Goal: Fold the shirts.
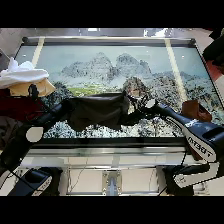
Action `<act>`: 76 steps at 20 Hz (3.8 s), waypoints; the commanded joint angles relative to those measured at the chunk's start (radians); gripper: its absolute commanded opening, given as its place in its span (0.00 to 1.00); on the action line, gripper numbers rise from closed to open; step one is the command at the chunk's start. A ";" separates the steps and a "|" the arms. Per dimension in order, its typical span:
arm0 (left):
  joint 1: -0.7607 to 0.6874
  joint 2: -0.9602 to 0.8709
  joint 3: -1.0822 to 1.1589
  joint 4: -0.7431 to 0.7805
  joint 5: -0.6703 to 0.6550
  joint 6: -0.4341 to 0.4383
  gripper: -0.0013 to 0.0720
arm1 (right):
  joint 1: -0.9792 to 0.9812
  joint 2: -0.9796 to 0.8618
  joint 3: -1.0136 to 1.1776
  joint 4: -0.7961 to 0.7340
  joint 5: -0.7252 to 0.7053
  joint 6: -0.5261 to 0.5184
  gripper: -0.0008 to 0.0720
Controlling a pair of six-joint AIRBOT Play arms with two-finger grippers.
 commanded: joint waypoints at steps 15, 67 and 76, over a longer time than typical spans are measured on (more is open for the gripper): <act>0.039 0.048 0.014 0.053 0.038 0.000 0.03 | -0.029 0.081 0.079 0.090 0.159 -0.061 0.04; 0.161 -0.299 0.266 0.197 -0.679 0.798 0.81 | -0.545 0.249 0.760 -0.505 0.459 0.131 0.60; -0.080 -0.542 0.266 0.565 -0.561 0.534 0.81 | -0.576 0.438 0.577 -0.407 0.473 0.121 0.60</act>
